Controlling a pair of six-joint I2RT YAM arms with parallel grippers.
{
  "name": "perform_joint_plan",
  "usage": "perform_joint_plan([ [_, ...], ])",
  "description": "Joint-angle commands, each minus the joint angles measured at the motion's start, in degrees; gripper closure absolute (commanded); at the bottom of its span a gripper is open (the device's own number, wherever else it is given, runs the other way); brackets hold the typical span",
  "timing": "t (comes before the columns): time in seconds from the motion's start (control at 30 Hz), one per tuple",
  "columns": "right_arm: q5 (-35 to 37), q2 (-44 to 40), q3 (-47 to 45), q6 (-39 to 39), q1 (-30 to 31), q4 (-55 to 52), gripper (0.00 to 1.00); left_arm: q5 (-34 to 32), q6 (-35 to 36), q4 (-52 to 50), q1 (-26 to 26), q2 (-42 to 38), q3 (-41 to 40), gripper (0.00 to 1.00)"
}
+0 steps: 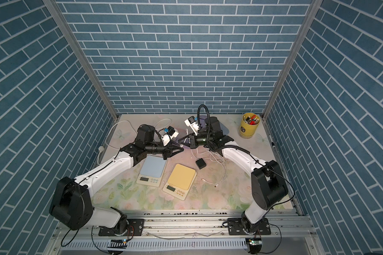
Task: Charge the electronic scale
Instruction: Pick up the charging cable from the center of the board.
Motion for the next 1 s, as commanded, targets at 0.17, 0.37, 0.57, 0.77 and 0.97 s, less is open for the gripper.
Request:
perform_joint_plan([
  [0.17, 1.51, -2.36, -1.08, 1.40, 0.07, 1.03, 0.98, -3.48, 2.09, 0.05, 0.41, -3.17, -1.13, 1.00],
  [0.37, 10.80, -3.45, 1.68, 8.40, -0.03, -7.30, 0.48, -11.62, 6.76, -3.85, -1.27, -4.88, -1.04, 1.00],
  [0.57, 9.84, -3.73, 1.18, 19.14, -0.08, -7.96, 0.42, -20.52, 10.39, -4.68, -3.86, -6.84, -2.34, 1.00],
  [0.77, 7.19, -3.55, 1.34, 20.20, -0.01, -9.58, 0.53, -24.89, 13.00, -6.01, -5.78, -7.74, -2.54, 1.00],
  [0.97, 6.48, -2.28, 5.09, 15.57, 1.53, -16.19, 0.53, -26.70, 14.42, -7.43, -7.00, -7.69, -2.18, 1.00],
])
